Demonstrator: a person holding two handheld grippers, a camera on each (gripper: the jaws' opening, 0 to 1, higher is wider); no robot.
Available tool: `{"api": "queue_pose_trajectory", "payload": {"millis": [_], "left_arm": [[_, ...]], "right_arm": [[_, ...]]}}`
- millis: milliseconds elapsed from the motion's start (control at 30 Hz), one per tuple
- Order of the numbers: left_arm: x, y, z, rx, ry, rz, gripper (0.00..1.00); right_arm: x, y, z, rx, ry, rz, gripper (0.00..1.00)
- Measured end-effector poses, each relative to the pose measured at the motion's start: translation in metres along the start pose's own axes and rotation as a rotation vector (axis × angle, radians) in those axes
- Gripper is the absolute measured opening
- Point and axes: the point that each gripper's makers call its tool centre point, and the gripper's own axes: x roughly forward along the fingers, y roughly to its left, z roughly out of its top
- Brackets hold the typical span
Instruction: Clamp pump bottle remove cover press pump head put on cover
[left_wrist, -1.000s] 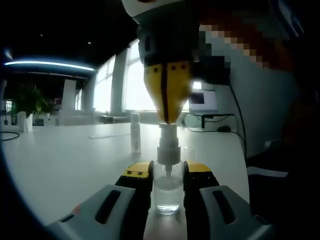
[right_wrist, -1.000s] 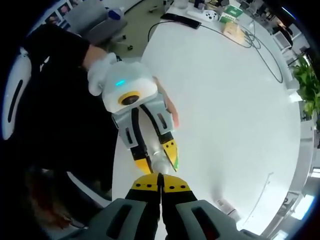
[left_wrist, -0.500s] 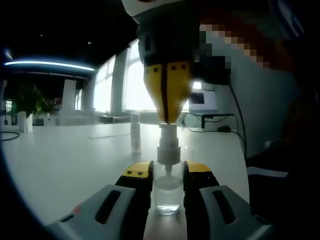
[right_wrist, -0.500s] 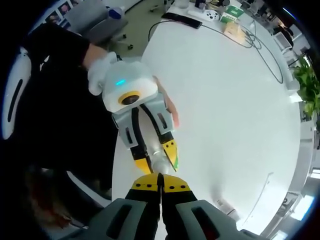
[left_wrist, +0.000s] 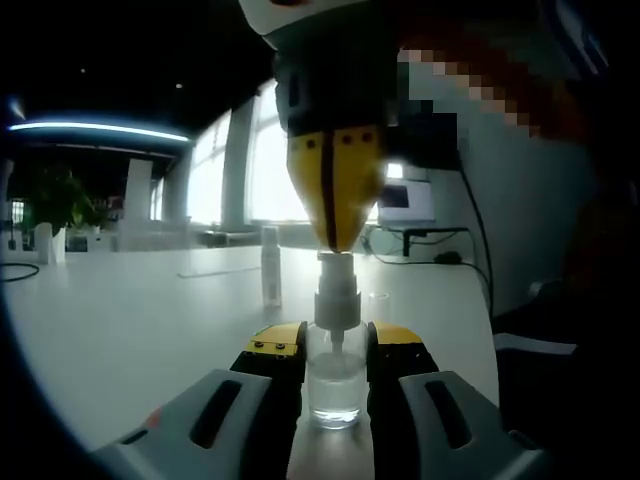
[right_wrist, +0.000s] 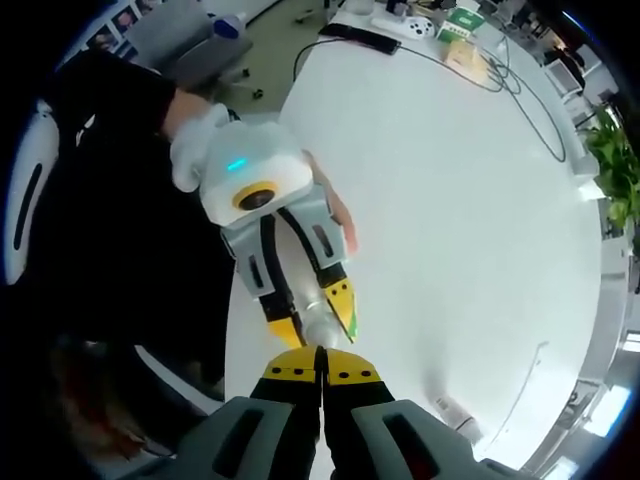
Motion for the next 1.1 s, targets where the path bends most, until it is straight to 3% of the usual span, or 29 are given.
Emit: {"api": "queue_pose_trajectory", "payload": {"millis": [333,700,1100], "left_arm": [[0.0004,-0.0004,0.0001,0.002,0.000,0.000,0.15],[0.0002,-0.0007,0.0000,0.002,-0.001,-0.001,0.15],[0.0000,0.0014,-0.0006,0.002,0.000,0.000,0.15]], "right_arm": [[0.0033,0.0002,-0.0008,-0.037,0.035,-0.003,0.00],[-0.0041,-0.0003,-0.0009,-0.024,-0.003,0.003,0.00],[-0.0040,0.0001,-0.0003,-0.016,-0.001,-0.004,0.00]]}}
